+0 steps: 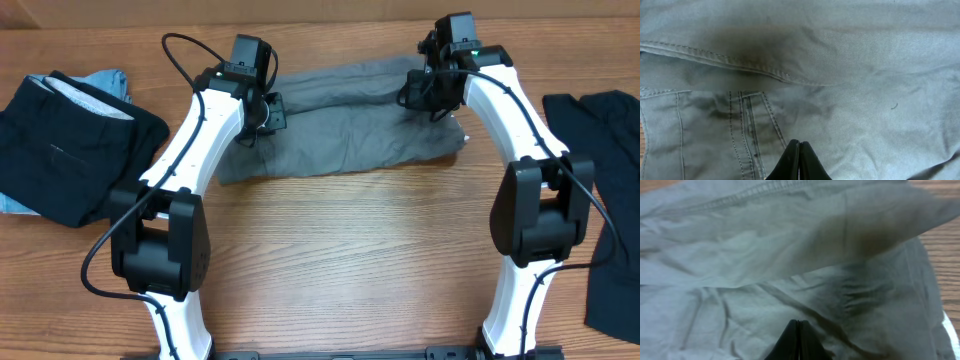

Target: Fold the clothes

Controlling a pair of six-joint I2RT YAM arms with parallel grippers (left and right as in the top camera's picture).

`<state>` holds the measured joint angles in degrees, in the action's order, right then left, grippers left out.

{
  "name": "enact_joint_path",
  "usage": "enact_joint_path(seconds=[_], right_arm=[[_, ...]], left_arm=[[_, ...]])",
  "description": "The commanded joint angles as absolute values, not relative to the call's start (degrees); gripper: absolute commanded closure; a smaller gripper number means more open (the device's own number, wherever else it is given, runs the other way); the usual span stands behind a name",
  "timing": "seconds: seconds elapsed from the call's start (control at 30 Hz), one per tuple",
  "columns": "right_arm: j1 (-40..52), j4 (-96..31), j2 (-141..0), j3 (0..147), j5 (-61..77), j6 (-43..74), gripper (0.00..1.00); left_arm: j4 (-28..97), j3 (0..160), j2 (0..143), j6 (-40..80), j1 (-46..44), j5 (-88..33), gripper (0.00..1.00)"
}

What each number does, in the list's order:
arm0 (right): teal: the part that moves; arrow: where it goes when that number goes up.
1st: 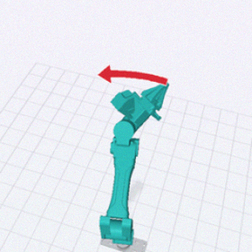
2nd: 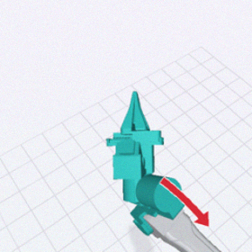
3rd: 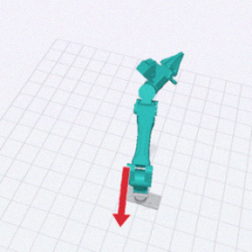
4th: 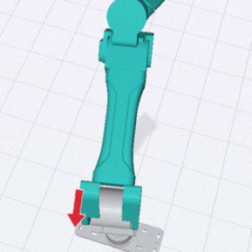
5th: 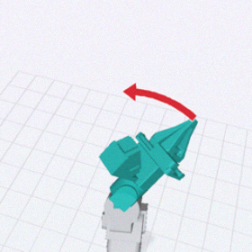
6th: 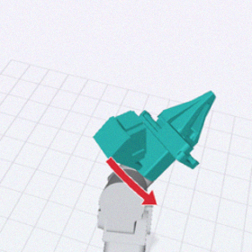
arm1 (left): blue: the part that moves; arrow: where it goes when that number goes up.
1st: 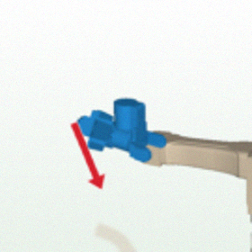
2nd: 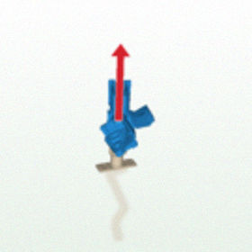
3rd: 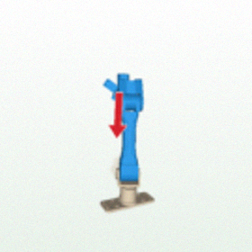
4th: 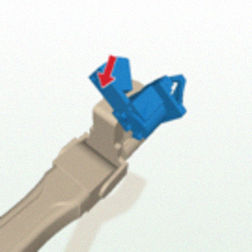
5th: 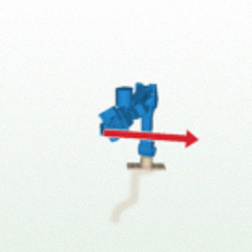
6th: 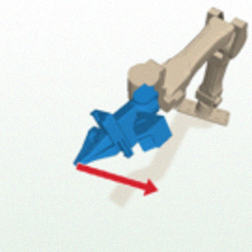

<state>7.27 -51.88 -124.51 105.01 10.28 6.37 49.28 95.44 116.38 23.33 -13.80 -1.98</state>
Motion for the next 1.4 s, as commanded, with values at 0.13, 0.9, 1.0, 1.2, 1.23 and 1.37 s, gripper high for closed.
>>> enact_joint_path(seconds=[0.13, 0.9, 1.0, 1.2, 1.23, 1.37], right_arm=[[7.40, -47.20, -129.23, 106.04, 11.75, 5.91, 0.96], [7.38, -29.52, -123.22, 106.28, 11.66, 8.95, 0.96], [7.38, -37.23, -120.49, 106.28, 11.68, 8.93, 0.96], [7.14, -46.81, -120.42, 106.28, 11.66, 8.73, 0.96], [6.96, -48.49, -120.44, 106.26, 11.62, 8.73, 0.96], [6.07, -52.56, -120.44, 106.26, 10.11, 8.75, 0.96]], left_arm=[[45.19, 95.29, 116.55, 20.95, -13.91, -1.04, 0.96], [45.21, 103.74, 117.08, 10.13, -19.33, -1.02, 0.96], [46.37, 103.74, 117.40, 6.15, -22.04, 0.56, 0.96], [42.76, 103.74, 120.97, -0.93, -23.75, 4.10, 0.96], [42.02, 103.74, 122.26, -0.93, -23.62, 5.43, 0.96], [39.99, 103.74, 126.41, -0.86, -23.59, 6.57, 0.96]])
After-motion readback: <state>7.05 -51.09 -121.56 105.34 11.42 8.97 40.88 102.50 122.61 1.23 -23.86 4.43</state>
